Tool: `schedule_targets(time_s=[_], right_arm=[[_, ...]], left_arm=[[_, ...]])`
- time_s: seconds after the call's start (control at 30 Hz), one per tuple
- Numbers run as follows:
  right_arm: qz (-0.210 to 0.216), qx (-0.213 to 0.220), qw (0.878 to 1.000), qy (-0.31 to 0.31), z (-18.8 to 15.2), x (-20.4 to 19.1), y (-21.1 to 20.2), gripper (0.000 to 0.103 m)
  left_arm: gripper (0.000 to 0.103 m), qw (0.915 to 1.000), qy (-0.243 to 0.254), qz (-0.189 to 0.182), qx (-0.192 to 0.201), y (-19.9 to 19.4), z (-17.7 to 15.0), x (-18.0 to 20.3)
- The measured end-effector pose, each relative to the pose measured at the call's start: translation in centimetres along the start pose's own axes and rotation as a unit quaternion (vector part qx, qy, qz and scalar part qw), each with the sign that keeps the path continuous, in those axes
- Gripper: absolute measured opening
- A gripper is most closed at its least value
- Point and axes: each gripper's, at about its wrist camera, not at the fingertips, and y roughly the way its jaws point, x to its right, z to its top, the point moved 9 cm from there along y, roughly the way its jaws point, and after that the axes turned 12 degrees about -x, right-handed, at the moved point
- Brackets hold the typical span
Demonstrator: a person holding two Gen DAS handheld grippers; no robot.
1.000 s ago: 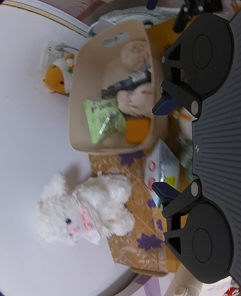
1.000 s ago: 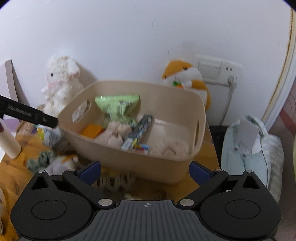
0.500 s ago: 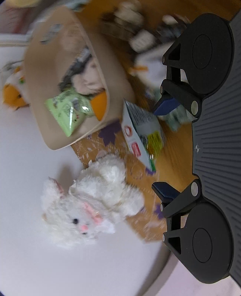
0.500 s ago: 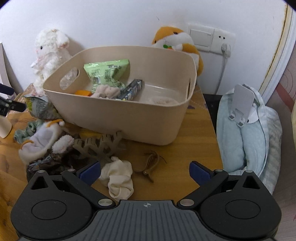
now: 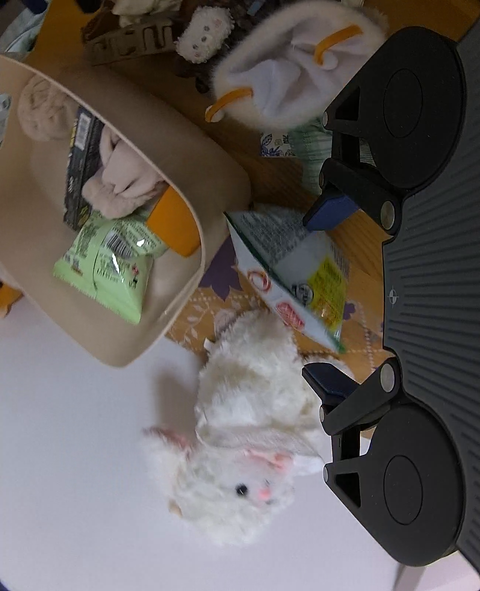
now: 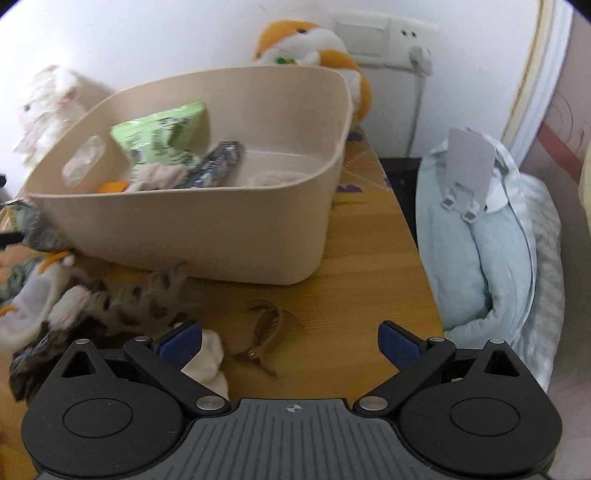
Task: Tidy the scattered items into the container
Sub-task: 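Grasp the white snack bag with left tool while right tool grasps brown hair clip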
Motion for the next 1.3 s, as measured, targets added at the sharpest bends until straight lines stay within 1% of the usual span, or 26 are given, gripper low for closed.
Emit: schedule_targets(time_s=[0.07,0.13,0.23,0.3,0.33,0.37,0.4,0.43,0.47,0.5,0.53,0.57,0.6,0.63,0.67,0.83,1.0,1.3], right_arm=[[-0.001,-0.004,1.000,0.006,0.1,0.1,0.7,0.101],[-0.006,-0.010,1.000,0.002,0.2,0.0,1.4,0.095],[-0.013,-0.023,1.000,-0.006,0.1,-0.2,2.5,0.088],[-0.014,-0.028,0.999,-0.009,0.0,-0.4,3.0,0.083],[-0.015,-0.031,0.999,-0.012,-0.1,-0.5,3.2,0.078],[-0.017,-0.033,0.999,-0.014,-0.2,-0.6,3.3,0.075],[-0.018,-0.034,0.999,-0.017,-0.2,-0.7,3.4,0.069],[-0.017,-0.035,0.999,-0.019,-0.3,-0.8,3.5,0.061],[-0.018,-0.034,0.999,-0.022,-0.3,-0.9,3.5,0.060],[-0.019,-0.033,0.999,-0.029,-0.3,-1.1,3.4,0.052],[-0.018,-0.031,0.999,-0.037,-0.3,-1.3,3.4,0.041],[-0.019,-0.030,0.998,-0.044,-0.3,-1.5,3.3,0.036],[-0.018,-0.029,0.998,-0.049,-0.4,-1.7,3.2,0.027],[-0.014,-0.030,0.998,-0.049,-0.4,-1.8,3.1,0.019],[-0.012,-0.032,0.998,-0.048,-0.5,-1.8,3.1,0.018],[0.001,-0.037,0.998,-0.042,-1.4,-1.8,2.6,0.018],[0.005,-0.035,0.998,-0.044,-2.4,-1.8,1.5,0.017],[0.017,-0.002,0.999,-0.038,-2.7,-1.9,-2.4,0.017]], left_arm=[[0.080,0.9999,0.013,-0.002,-0.002,0.7,0.3,0.6],[0.080,0.9997,0.025,-0.005,-0.007,1.3,0.5,1.1],[0.080,0.9989,0.047,-0.001,-0.001,2.1,0.9,1.9],[0.077,0.9982,0.060,-0.003,-0.003,2.5,1.1,2.4],[0.072,0.9979,0.064,-0.004,-0.004,2.7,1.1,2.7],[0.072,0.9977,0.067,-0.003,-0.006,2.9,1.2,2.8],[0.071,0.9977,0.068,-0.001,-0.004,3.0,1.3,2.9],[0.069,0.9976,0.069,-0.001,-0.003,3.0,1.3,3.0],[0.067,0.9976,0.069,-0.002,-0.002,3.0,1.3,3.0],[0.066,0.9977,0.068,-0.004,-0.001,2.9,1.2,3.0],[0.065,0.9978,0.067,-0.006,0.000,2.8,1.2,2.9],[0.065,0.9979,0.065,-0.006,0.001,2.7,1.1,2.8],[0.065,0.9980,0.063,-0.007,0.001,2.7,0.9,2.7],[0.064,0.9981,0.061,-0.007,0.000,2.6,0.8,2.6],[0.064,0.9983,0.058,-0.007,-0.002,2.6,0.6,2.5],[0.063,0.9990,0.036,-0.023,-0.010,2.3,-0.4,1.9],[0.063,0.9994,0.007,-0.033,-0.010,1.4,-1.3,1.2],[0.063,0.9975,-0.051,-0.049,0.003,-1.5,-3.1,-0.3]])
